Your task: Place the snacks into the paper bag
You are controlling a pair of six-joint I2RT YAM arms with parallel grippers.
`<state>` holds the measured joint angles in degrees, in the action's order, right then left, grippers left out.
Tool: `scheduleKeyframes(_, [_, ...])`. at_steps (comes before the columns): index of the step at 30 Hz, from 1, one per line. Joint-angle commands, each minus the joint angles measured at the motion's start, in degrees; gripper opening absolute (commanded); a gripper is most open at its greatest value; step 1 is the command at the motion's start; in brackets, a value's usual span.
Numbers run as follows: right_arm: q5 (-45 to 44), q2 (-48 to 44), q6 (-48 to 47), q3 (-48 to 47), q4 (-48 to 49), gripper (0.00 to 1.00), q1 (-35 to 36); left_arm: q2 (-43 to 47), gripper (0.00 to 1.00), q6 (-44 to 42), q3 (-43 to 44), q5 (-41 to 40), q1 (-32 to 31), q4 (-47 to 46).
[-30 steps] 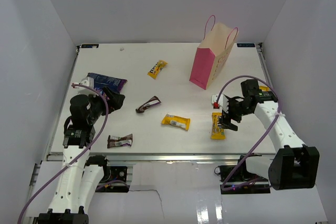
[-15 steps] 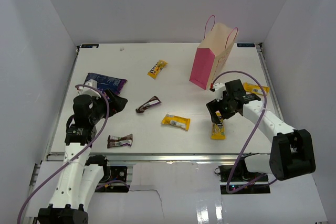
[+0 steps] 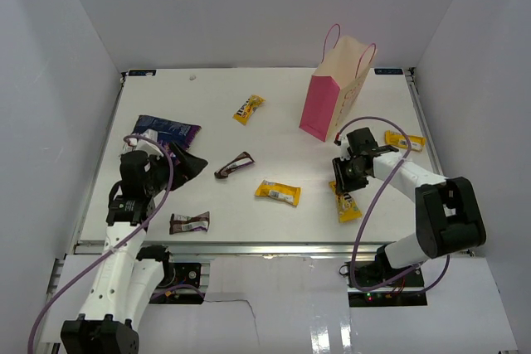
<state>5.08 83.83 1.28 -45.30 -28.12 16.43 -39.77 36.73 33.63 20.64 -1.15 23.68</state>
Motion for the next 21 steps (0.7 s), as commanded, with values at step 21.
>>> scheduleKeyframes(21, [5.84, 7.21, -19.92, -60.59, 17.64, 0.08, 0.71, -21.05, 0.98, -2.98, 3.55, -8.42, -21.61, -5.40])
